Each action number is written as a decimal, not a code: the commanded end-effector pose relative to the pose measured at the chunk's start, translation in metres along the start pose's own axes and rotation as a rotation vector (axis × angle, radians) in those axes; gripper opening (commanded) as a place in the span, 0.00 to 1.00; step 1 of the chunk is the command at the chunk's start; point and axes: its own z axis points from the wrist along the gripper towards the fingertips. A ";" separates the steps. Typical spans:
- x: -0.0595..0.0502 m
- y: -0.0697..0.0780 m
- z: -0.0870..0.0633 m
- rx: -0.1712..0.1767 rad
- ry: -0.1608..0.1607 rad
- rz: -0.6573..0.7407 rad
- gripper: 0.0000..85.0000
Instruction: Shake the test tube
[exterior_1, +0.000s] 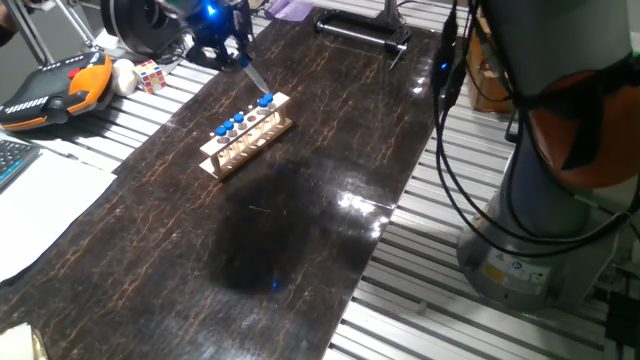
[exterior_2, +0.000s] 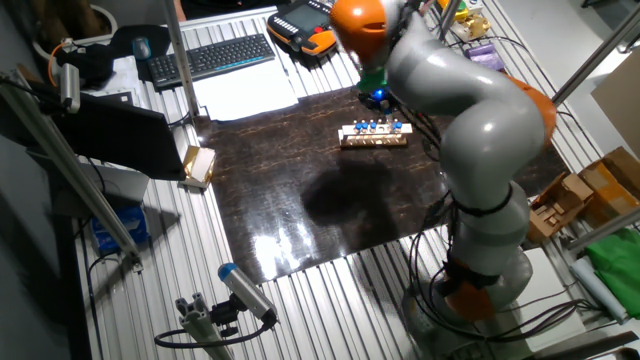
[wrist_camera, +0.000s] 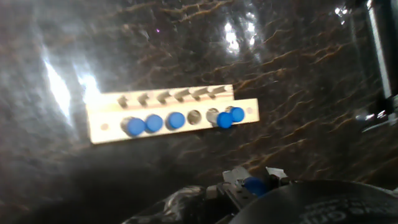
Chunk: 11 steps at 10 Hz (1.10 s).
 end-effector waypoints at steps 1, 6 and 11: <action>0.000 0.000 0.000 0.301 -0.344 -0.487 0.08; 0.002 0.002 0.001 -0.433 -0.124 -0.155 0.09; 0.009 0.007 0.001 -0.738 0.036 -0.033 0.12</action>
